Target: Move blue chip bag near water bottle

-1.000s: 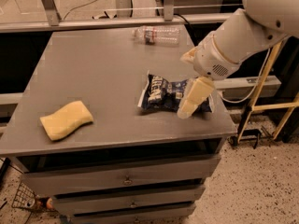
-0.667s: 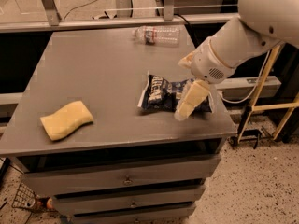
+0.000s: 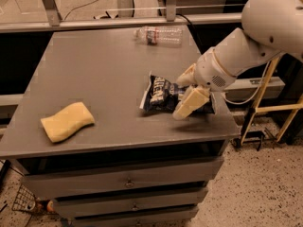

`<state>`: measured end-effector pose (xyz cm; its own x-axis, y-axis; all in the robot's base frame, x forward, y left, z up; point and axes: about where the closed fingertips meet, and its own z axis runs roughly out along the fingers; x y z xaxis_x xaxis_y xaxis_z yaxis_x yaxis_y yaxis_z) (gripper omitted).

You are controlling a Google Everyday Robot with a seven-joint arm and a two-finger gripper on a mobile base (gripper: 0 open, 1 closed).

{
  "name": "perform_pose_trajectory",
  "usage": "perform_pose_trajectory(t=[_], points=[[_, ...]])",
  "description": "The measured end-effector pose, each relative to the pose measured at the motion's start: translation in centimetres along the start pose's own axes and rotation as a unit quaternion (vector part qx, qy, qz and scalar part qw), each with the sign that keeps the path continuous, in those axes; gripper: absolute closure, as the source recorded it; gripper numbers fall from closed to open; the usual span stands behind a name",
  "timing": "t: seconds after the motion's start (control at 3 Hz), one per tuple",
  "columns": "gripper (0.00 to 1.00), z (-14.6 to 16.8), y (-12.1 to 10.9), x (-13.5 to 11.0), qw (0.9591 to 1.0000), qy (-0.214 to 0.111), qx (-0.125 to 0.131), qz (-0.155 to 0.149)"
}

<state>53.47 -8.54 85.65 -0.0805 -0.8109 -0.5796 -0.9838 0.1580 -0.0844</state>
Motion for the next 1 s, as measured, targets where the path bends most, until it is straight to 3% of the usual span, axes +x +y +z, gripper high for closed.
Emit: perform_pose_trajectory(t=[0.33,0.67,1.0], points=[[0.48,0.4,-0.2,0.2,0.9999,-0.009,-0.006,0.001],[0.8,-0.2,-1.1,0.3,0.9997,-0.025,0.001,0.001],[1.0,-1.6,-2.6,0.7,0.9988,-0.044,0.019,0.005]])
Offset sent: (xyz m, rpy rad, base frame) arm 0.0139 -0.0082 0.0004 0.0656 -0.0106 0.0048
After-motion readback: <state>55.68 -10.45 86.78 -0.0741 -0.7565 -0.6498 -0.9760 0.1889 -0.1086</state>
